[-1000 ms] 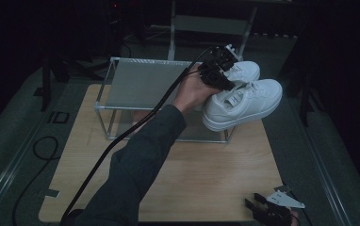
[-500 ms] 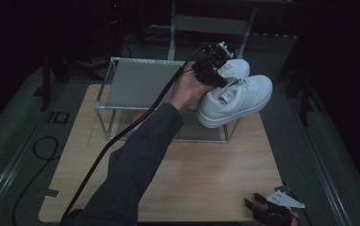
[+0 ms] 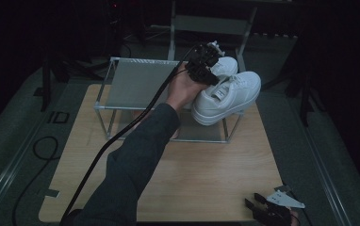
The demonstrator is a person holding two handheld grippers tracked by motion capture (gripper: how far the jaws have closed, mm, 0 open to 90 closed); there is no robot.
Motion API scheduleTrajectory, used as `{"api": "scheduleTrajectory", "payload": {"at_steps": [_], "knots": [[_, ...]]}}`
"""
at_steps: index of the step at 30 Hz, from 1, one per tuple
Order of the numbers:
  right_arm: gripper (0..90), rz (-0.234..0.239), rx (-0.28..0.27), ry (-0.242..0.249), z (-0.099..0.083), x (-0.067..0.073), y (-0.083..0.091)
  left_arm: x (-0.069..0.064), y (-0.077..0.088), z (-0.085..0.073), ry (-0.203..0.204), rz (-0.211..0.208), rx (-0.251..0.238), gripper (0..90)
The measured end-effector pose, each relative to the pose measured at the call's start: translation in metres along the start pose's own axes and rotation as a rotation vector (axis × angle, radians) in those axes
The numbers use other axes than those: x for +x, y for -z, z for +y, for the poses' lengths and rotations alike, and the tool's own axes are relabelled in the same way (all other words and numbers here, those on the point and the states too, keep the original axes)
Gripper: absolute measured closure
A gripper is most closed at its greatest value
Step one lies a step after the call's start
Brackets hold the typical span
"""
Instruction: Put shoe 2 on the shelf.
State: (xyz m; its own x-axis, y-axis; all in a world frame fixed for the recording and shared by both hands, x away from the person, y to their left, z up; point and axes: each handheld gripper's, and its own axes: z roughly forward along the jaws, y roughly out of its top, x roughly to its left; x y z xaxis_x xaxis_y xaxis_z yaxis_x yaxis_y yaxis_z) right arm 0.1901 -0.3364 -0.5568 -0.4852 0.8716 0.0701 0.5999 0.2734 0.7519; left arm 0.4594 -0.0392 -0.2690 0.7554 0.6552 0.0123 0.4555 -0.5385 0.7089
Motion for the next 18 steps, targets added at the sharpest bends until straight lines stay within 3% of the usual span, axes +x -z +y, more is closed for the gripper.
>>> {"api": "scheduleTrajectory", "payload": {"at_steps": [14,18], "knots": [[50.5,0.002,0.001,-0.004,0.0,-0.0003,0.0001,0.01,-0.0008,-0.0014,0.069,0.044,0.011,76.9],[50.7,0.001,0.001,-0.005,0.0001,-0.0003,0.0001,0.01,-0.0006,-0.003,0.064,0.065,0.01,76.9]]}}
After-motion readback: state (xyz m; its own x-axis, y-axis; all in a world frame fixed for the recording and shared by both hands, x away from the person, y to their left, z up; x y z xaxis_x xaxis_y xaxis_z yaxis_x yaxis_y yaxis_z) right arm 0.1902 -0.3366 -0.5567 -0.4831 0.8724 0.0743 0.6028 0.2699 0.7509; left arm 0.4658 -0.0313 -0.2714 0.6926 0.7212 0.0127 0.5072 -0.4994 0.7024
